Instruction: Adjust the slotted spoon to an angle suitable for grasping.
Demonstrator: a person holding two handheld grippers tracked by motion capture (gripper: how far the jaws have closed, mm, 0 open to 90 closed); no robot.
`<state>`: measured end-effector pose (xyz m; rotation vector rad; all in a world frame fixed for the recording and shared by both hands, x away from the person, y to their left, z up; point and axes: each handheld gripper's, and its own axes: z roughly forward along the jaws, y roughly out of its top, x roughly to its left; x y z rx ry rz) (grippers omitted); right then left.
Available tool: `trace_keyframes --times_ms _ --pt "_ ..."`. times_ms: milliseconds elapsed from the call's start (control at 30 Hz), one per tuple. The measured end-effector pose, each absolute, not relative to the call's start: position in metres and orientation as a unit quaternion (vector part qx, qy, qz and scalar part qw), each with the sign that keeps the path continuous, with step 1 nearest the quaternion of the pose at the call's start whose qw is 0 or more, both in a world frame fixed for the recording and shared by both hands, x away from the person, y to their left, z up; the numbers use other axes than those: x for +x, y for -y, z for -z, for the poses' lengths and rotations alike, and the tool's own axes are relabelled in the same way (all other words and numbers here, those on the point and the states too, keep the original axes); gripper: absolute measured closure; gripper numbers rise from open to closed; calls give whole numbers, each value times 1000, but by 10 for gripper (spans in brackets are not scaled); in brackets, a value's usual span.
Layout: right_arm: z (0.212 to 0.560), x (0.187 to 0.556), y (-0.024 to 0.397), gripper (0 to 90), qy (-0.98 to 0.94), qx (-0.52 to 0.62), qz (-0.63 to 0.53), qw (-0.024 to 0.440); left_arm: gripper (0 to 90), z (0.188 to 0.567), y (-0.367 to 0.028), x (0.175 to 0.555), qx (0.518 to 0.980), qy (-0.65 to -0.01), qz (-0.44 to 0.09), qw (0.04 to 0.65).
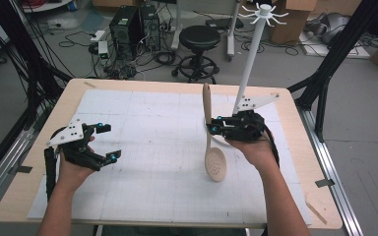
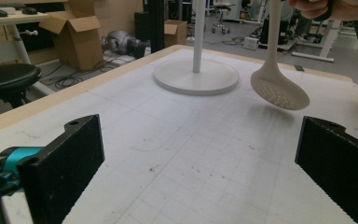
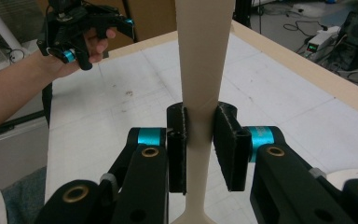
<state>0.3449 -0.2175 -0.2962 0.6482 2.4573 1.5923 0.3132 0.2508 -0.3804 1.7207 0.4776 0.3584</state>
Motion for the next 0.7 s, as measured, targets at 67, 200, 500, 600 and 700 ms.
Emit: trace_keyframes --times_ms 67,200,500,600,700 --pt "294 344 220 760 -815 214 -534 74 17 380 -251 313 746 -207 -155 614" --pt "289 342 224 760 -813 214 -536 77 17 381 -251 314 744 -208 -153 617" --pt "273 337 234 760 -811 207 -540 85 17 379 -253 312 740 -202 -152 622" --pt "268 336 239 759 -809 208 -543 88 17 378 -253 312 740 -202 -153 623" --pt "264 334 245 759 -804 206 -549 93 17 378 -253 311 741 -201 -153 622"
